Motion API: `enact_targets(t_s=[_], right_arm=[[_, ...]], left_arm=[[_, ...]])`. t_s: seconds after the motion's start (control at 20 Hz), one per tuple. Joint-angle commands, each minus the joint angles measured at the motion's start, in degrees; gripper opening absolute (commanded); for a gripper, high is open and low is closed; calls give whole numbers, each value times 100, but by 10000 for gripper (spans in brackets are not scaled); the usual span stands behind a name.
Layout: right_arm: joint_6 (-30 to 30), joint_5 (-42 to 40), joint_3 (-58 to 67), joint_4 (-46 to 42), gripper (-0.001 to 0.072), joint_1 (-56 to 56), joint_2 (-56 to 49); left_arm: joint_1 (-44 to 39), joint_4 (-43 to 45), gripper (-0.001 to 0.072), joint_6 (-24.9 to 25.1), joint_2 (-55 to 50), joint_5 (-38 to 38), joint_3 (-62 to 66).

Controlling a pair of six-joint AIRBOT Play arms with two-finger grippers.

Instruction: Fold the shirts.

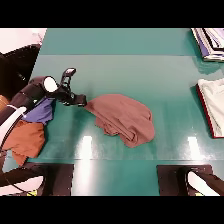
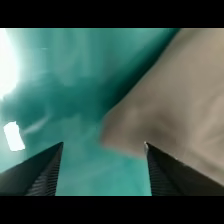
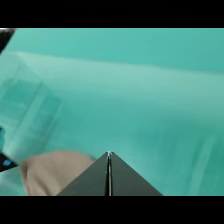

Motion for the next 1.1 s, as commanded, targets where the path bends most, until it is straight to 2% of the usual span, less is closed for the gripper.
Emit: enact_targets(t_s=[0.0,0.1,0.2,0.25,0.45,0.5,0.55,0.6,0.8,0.95,1.0,1.05], right_arm=[[2,17,-612,4,17,0,15],[2,22,-1029,4,16,0,13],[2,87,-1502,-52,17,-2,15],[4,166,-1770,-85,17,-13,13],[11,444,-3342,-522,18,-13,13],[11,426,-3862,-518,93,-11,11],[9,330,-4365,-481,340,7,-2],[9,164,-4887,-393,490,57,-68],[-168,-706,-6192,254,487,706,-638],[-374,-1305,-6260,763,484,1464,-1283],[-378,-1410,-6137,756,432,1681,-1491],[-382,-1475,-5984,710,289,1869,-1663]], left_arm=[[114,-1331,603,892,-459,433,-133],[114,-1537,600,1034,-544,551,-127],[133,-1506,135,1025,-538,601,-96],[142,-1462,30,1019,-527,592,-42],[162,-1180,30,1027,-514,26,645],[162,-1137,29,1027,-514,-68,809],[162,-1137,29,1027,-516,-105,940],[162,-1141,30,1027,-516,-87,1008],[162,-1165,30,1025,-516,4,1036],[162,-1165,30,1025,-520,-4,1034],[162,-1165,30,1025,-520,-24,1036],[162,-1165,29,1023,-518,-79,1036]])
